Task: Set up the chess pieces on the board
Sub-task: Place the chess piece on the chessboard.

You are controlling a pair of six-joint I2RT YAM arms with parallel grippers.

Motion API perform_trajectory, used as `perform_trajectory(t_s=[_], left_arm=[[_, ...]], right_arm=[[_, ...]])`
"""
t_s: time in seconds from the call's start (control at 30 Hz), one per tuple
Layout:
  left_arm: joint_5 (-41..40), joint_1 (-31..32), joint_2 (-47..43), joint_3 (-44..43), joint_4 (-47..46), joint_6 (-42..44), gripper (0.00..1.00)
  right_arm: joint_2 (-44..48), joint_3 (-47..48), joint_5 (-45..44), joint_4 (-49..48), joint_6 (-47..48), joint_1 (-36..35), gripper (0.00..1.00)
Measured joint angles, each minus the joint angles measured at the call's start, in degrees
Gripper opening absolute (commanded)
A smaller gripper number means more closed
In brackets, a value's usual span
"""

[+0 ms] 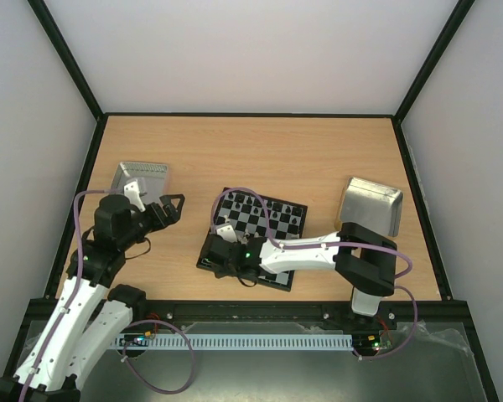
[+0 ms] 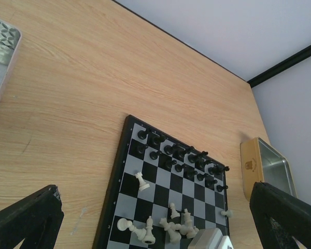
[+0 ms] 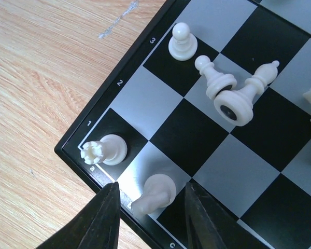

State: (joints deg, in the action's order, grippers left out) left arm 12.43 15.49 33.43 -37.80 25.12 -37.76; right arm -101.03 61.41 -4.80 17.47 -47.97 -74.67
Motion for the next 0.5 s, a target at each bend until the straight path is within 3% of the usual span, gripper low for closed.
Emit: perform_trajectory(t_s=[0.33, 0.5], left_arm=[[0.0, 0.0, 0.3, 0.4, 0.0, 0.0, 1.0], [0.0, 0.0, 0.9, 0.4, -0.4, 0.0, 1.0]], right_arm=[[10.3, -2.4, -4.9, 0.5, -1.6, 0.1, 0.3], [13.0, -2.6, -6.9, 0.5, -3.0, 2.3, 0.18]])
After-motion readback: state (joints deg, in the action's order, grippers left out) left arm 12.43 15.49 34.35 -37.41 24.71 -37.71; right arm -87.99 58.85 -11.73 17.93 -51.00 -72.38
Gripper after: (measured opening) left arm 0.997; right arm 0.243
